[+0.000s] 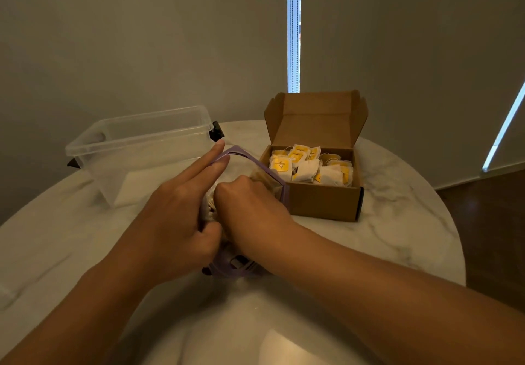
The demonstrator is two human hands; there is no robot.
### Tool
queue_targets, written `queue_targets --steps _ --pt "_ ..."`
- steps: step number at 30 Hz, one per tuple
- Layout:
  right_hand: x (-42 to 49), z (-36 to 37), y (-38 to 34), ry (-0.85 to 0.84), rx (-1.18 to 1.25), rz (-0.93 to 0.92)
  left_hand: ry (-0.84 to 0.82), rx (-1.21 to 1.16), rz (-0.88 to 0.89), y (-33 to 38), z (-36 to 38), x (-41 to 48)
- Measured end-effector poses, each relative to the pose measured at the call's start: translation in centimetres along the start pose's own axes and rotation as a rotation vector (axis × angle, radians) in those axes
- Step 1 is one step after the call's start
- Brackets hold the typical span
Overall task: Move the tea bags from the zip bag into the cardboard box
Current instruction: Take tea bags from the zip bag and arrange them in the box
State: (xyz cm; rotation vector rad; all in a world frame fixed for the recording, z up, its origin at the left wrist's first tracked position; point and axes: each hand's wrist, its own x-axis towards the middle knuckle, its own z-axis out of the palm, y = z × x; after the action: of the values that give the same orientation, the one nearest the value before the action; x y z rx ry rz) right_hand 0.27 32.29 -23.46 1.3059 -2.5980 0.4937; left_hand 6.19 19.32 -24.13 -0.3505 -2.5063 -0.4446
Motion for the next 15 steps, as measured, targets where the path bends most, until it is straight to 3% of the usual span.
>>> queue_targets --steps 13,15 --pt "0.4 0.2 0.7 -0.014 0.038 0.06 -0.016 0.006 0.0 0.0 -0.1 -0.1" --pt "-0.3 -0.1 0.8 0.046 0.06 0.046 -0.013 0.005 -0.002 0.1 -0.2 -0.1"
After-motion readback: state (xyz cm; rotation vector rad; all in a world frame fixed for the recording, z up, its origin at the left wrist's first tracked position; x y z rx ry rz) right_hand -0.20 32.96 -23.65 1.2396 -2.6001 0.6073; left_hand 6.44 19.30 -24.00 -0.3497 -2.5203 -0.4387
